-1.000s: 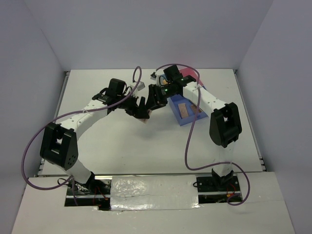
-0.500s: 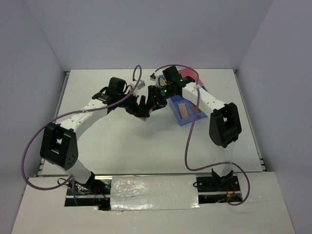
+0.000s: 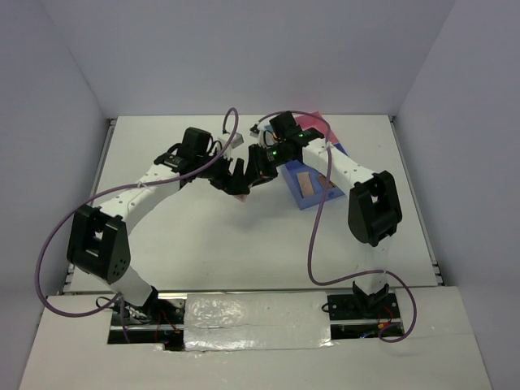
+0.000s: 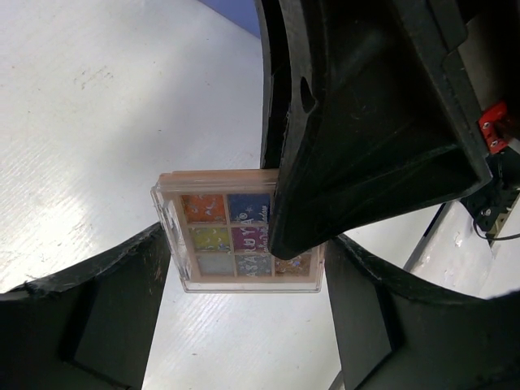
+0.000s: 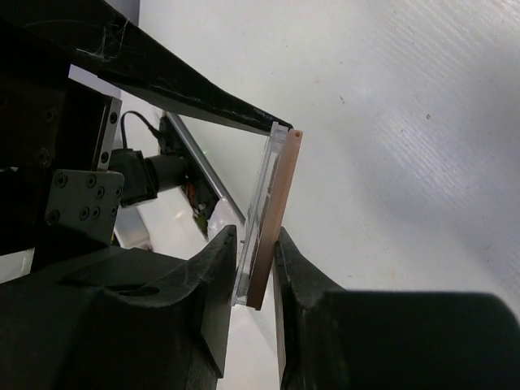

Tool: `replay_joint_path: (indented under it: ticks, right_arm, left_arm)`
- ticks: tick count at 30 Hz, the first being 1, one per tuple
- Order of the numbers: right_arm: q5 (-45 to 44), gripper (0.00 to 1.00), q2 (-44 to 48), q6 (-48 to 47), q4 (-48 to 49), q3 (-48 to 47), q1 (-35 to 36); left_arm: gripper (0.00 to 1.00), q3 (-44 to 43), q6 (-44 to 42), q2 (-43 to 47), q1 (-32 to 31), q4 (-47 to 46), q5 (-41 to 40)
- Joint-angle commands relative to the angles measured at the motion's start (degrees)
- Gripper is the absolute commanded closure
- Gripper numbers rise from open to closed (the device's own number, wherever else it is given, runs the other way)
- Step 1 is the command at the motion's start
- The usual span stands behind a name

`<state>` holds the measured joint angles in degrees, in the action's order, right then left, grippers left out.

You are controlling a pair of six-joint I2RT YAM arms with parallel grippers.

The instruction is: Organize the makeup

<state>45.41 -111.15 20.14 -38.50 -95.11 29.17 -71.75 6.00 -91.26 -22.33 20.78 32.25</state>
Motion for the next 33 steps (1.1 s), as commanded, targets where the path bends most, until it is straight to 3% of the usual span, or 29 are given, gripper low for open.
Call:
replay_joint_path:
  ticks: [1, 2, 3, 13, 19, 24, 27, 33]
  right_arm:
    - [2.9, 0.86, 0.9, -1.7, 1.5, 0.0, 0.4]
    - [2.9, 0.88, 1.0, -1.7, 1.6, -0.2, 0.3]
    - [2.8, 0.89, 0.9, -1.7, 1.5, -0.3, 0.1]
    - [-1.7, 0.99, 1.5, -6.0, -0.2, -3.0, -4.4]
    - [-8.2, 0.99, 6.3, -11.3, -2.1, -2.4, -10.0]
    - [-17.1, 0.99, 12.9, -19.3, -2.7, 2.1, -16.2]
    - [-20.9, 0.99, 17.7, -22.2, -1.4, 5.4, -20.7]
    - [-20.6, 0.96, 17.2, -26.0, -1.1, 8.9, -26.9]
  left_arm:
    - [0.29, -1.4, -1.2, 2.2, 0.0, -1.2, -0.6]
    - [0.05, -1.2, -1.1, 2.4, 0.1, -1.3, -1.0]
    - [0.01, -1.1, -1.1, 2.8, 0.1, -1.4, -1.3]
    - [0.01, 0.6, -0.7, 5.5, 0.0, -1.8, -3.1]
    - [0.01, 2.7, 0.9, 7.6, 0.2, -3.4, -6.8]
    - [0.01, 5.0, 4.3, 10.1, 1.0, -5.0, -14.8]
    - [0.01, 8.9, 8.0, 13.8, 2.8, -8.8, -15.2]
    - [0.01, 13.9, 13.2, 17.8, 6.6, -16.0, -13.1]
